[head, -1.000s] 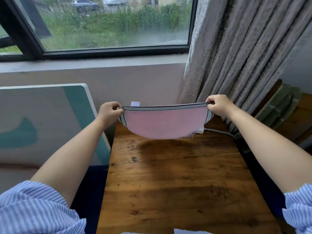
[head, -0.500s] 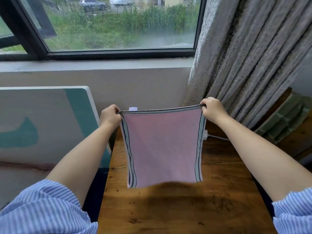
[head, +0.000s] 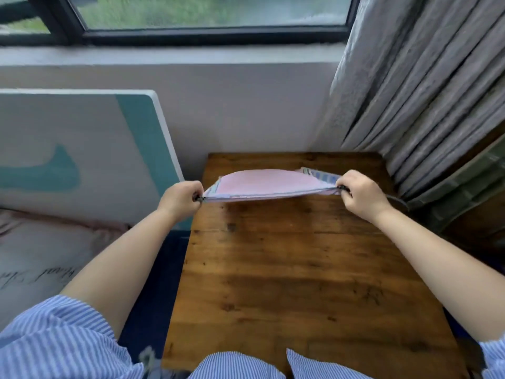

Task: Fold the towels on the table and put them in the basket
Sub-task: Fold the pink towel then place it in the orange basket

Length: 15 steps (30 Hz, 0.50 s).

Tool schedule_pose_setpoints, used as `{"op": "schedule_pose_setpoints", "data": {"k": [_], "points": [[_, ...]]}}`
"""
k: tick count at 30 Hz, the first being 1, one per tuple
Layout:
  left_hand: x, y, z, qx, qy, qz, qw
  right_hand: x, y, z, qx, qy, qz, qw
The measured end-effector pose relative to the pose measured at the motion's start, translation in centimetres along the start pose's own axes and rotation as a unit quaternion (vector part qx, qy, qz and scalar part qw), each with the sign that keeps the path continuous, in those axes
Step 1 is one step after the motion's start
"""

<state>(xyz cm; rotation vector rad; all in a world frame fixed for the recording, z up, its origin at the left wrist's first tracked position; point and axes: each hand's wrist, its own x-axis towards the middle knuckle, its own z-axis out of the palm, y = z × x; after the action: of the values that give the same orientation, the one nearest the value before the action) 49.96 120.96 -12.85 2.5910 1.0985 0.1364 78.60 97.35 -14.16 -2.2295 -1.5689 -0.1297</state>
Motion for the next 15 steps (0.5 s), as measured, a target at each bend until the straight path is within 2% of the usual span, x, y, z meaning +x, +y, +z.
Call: {"op": "schedule_pose_setpoints", "data": {"k": [3,7,12,15], "points": [[-3.1,-1.1,3.4,0.077,-0.123,0.026,0.989,-5.2,-0.3,3.5,0.001,-0.089,-0.02,0.996],[-7.3,-2.0,8.1,0.137,-0.246,0.036,0.959,-11.9,-1.2,7.6,0.01,-0.214,0.033,0.976],[-11.6,-3.2,12.4,0.151,-0.328,0.023,0.932,-16.5,-2.6,9.8,-0.026,-0.336,0.077,0.938],[-13.1,-3.4,13.7,0.165,-0.337,0.033,0.927,-17.7,-3.2,9.8,-0.056,-0.361,0.078,0.927]]}}
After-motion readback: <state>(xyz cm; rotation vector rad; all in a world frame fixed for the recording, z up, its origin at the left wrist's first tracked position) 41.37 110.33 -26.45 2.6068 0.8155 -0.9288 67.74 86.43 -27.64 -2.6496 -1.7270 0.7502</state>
